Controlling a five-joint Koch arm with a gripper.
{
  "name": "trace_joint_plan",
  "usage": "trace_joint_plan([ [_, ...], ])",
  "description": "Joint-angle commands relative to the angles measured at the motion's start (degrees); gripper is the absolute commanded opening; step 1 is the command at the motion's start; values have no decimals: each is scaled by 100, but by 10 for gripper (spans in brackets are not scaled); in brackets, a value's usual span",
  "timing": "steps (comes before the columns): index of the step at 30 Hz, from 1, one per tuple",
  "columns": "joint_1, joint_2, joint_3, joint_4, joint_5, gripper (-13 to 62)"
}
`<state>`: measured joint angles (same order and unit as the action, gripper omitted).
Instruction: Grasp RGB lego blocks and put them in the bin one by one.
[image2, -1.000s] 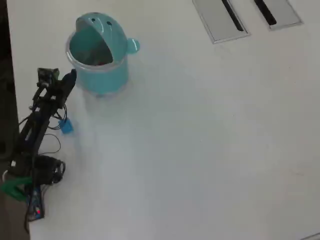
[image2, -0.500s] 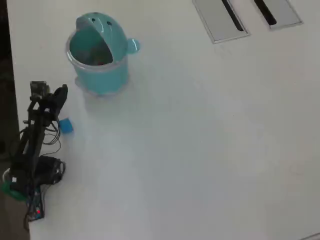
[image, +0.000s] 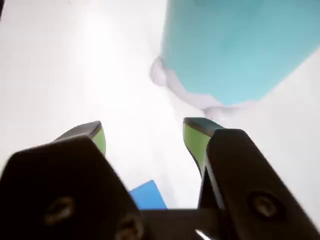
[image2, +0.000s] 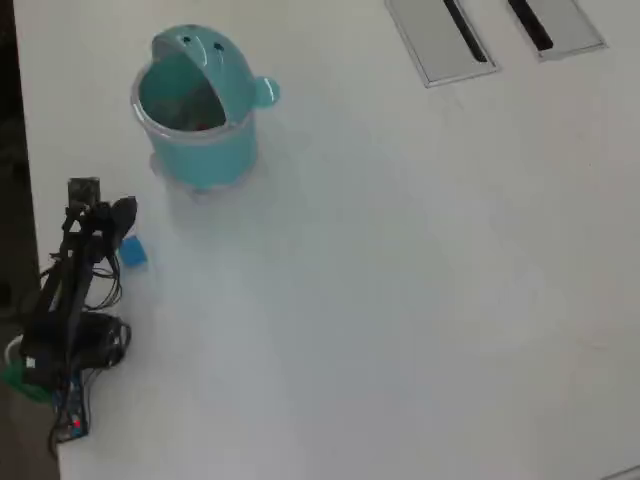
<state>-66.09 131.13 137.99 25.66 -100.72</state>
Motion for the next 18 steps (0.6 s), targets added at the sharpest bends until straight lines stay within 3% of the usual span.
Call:
trace_joint_plan([
  [1,-53,404,-97,79,-79,284],
  [18,-229,413,817,325,-88,284],
])
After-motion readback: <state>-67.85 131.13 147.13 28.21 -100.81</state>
